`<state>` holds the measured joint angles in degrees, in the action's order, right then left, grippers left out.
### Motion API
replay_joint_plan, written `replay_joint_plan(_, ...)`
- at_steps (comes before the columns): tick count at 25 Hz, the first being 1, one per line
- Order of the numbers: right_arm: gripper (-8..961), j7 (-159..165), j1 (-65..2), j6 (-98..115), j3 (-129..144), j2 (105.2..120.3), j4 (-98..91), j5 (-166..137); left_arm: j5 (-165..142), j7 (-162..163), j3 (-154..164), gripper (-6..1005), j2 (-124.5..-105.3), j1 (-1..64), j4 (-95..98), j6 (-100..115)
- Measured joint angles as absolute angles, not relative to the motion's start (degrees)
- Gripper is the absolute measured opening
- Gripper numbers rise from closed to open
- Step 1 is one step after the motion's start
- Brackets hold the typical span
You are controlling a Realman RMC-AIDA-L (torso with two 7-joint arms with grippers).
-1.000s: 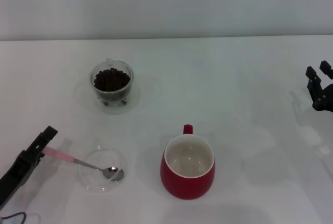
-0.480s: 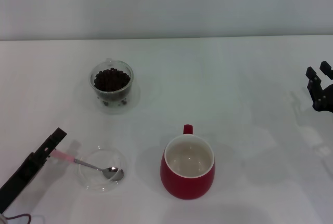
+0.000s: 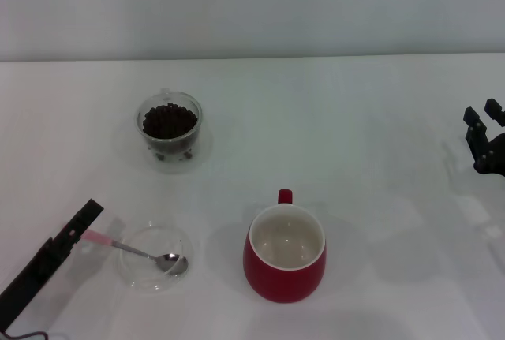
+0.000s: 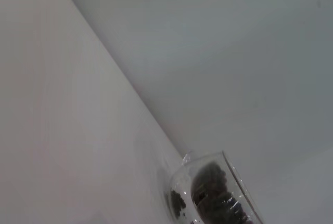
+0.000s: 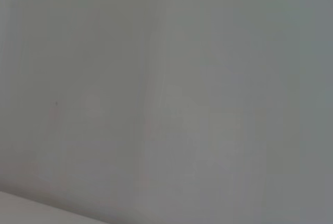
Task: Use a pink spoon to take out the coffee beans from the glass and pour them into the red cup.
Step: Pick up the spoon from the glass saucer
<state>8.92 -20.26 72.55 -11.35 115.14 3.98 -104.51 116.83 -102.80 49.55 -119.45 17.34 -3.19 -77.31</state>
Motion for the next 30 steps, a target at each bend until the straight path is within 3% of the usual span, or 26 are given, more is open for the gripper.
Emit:
replay_joint_plan(28,310,8.6,-20.5,71.3,-11.3,115.14,3.9,-104.7,115.4,-100.8,49.6,865,-119.48,18.6,-3.3,-76.2)
replay_joint_plan(30,310,8.6,-20.5,71.2,-11.3,115.14,3.9,-104.7,115.3,-100.8,49.5,770,-119.47,18.6,-3.3,-76.1)
